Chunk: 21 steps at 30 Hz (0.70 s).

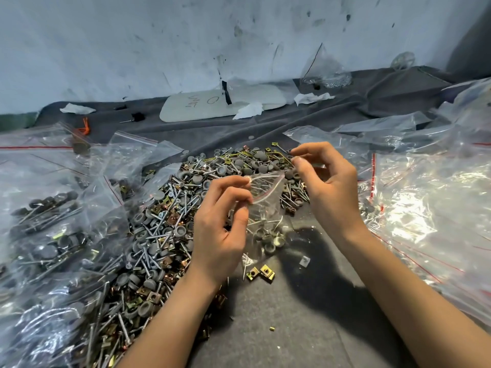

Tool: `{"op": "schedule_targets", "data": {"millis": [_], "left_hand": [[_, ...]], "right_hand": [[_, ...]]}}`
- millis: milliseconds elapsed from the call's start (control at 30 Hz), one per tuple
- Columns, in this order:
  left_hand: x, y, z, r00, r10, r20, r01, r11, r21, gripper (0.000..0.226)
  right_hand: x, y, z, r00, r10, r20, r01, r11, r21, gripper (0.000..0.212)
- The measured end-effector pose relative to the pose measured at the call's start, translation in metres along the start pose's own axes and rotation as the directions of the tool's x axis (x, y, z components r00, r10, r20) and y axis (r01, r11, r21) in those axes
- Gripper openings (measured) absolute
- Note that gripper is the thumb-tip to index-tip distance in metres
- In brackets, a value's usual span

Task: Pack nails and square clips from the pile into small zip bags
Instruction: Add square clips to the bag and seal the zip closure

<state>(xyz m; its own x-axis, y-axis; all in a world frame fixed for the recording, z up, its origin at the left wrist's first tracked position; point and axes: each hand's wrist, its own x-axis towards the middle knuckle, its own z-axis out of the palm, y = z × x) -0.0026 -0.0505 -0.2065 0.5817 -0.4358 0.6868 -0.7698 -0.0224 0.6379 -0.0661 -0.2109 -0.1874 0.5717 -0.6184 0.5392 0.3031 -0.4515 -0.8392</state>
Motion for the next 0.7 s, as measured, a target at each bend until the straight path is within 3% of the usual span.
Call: {"op": "schedule_targets", "data": {"millis": [67, 167, 233, 400, 600, 633, 700], "left_hand": [[0.001, 0.001, 0.0, 1.0, 0.002, -0.029, -0.002, 1.0, -0.002, 0.017], [0.002, 0.002, -0.001, 0.999, -0.008, -0.054, 0.007, 1.0, -0.019, 0.019], [0.002, 0.002, -0.001, 0.998, -0.009, -0.055, 0.008, 1.0, -0.016, 0.019], [0.001, 0.002, -0.001, 0.998, -0.006, -0.057, 0.007, 1.0, 0.008, 0.014], [0.001, 0.001, -0.001, 0.999, -0.013, -0.051, 0.013, 1.0, -0.003, 0.018], [0.001, 0.001, -0.001, 0.999, -0.016, -0.051, 0.016, 1.0, -0.002, 0.019], [0.001, 0.0, -0.001, 0.999, -0.012, -0.042, 0.013, 1.0, 0.011, 0.017]], "right_hand": [[0.005, 0.012, -0.003, 0.995, 0.076, 0.072, -0.057, 0.97, -0.238, 0.01], [0.006, 0.032, -0.004, 0.925, 0.286, 0.249, -0.056, 0.752, -0.657, 0.013], [0.003, 0.039, -0.003, 0.89, 0.368, 0.269, -0.037, 0.646, -0.763, 0.018], [0.005, 0.038, 0.003, 0.916, 0.338, 0.216, -0.026, 0.588, -0.809, 0.018], [0.005, 0.041, 0.0, 0.89, 0.412, 0.193, -0.085, 0.568, -0.819, 0.013], [0.005, 0.041, -0.002, 0.898, 0.392, 0.2, -0.085, 0.601, -0.795, 0.012], [0.007, 0.037, -0.004, 0.931, 0.315, 0.182, -0.139, 0.771, -0.622, 0.007]]}}
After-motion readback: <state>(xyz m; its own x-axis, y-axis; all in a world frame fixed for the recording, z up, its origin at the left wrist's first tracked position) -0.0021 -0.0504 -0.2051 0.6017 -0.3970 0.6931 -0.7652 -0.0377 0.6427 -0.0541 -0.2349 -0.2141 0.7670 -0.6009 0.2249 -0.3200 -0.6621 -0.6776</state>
